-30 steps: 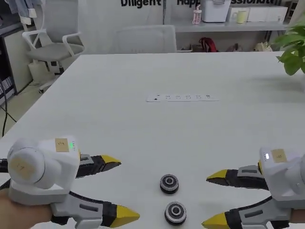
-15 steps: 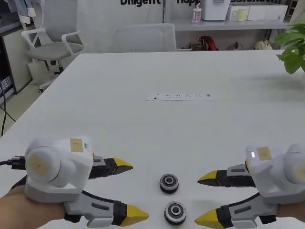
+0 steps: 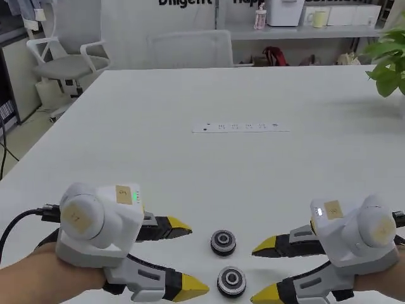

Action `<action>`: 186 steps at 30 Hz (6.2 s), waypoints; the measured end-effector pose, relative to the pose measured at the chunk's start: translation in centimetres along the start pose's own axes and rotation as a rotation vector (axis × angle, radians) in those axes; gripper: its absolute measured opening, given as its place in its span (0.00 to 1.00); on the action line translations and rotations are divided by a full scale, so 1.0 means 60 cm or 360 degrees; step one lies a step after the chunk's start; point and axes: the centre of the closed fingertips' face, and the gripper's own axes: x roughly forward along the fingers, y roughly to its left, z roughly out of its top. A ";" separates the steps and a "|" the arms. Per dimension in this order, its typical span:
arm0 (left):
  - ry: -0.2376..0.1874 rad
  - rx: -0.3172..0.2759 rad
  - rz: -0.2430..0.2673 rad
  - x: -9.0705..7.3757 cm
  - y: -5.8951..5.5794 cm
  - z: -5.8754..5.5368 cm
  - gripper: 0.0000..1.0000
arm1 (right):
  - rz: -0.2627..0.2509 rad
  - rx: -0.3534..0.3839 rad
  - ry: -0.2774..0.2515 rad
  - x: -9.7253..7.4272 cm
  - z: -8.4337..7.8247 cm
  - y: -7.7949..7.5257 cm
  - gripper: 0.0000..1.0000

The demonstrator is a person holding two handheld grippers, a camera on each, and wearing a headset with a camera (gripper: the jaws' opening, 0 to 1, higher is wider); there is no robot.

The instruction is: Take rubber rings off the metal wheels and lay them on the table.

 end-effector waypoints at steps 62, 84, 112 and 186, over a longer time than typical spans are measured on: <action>0.0087 0.0021 -0.0102 0.106 -0.027 -0.025 0.14 | 0.0016 0.0053 -0.0018 0.028 -0.013 0.009 0.34; 0.0090 0.0018 -0.0087 0.106 -0.029 -0.026 0.13 | 0.0026 0.0099 -0.0028 0.032 -0.012 0.018 0.35; 0.0077 0.0045 -0.0080 0.106 -0.027 -0.026 0.13 | -0.0020 0.0180 -0.0090 0.031 0.002 0.005 0.35; 0.0057 0.0049 -0.0046 0.103 -0.028 -0.027 0.12 | -0.0060 0.0564 -0.0049 0.021 -0.027 -0.009 0.00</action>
